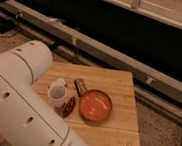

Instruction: Stand the bottle upright

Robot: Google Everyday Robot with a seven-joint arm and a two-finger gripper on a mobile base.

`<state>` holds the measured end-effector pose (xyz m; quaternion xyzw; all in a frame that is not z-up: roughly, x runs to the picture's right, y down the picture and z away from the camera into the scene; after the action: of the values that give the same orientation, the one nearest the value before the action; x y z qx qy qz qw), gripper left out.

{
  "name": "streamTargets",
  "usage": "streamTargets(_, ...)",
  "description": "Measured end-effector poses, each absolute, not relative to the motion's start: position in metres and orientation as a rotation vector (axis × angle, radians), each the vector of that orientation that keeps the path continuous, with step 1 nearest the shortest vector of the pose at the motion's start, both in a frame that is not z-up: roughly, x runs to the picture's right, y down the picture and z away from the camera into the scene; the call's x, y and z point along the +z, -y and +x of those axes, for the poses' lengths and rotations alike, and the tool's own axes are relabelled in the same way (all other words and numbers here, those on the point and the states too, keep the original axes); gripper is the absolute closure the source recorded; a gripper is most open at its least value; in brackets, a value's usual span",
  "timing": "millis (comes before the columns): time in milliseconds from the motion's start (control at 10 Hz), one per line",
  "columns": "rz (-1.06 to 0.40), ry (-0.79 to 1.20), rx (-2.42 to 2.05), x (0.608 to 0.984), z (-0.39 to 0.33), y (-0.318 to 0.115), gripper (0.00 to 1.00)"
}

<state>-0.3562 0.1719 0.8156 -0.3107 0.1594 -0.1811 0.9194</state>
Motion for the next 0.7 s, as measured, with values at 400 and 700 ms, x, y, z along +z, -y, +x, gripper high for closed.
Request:
streamTargets(400, -0.657, -0.363, -0.387, 0.83, -0.358, -0.183, 0.2)
streamTargets(700, -0.661, -0.384, -0.398, 0.834, -0.357, -0.189, 0.2)
